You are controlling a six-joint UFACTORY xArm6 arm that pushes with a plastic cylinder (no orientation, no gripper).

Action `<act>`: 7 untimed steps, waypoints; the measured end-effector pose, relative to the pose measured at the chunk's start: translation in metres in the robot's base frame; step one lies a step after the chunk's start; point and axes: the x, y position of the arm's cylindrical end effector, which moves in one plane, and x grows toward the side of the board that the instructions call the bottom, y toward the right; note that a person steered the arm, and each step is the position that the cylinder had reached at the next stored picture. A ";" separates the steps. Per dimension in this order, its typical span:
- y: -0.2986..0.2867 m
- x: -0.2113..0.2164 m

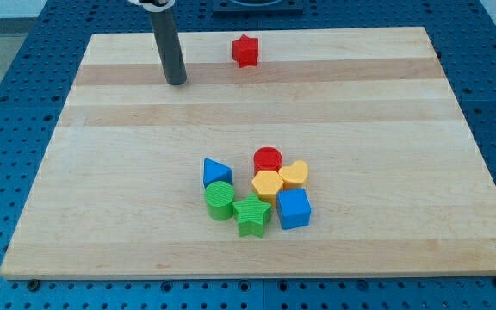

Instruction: Move your hand slightly to the down

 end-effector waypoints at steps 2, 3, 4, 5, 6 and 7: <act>0.000 0.006; 0.000 0.007; 0.000 0.018; 0.000 0.020; 0.000 0.030; 0.000 0.051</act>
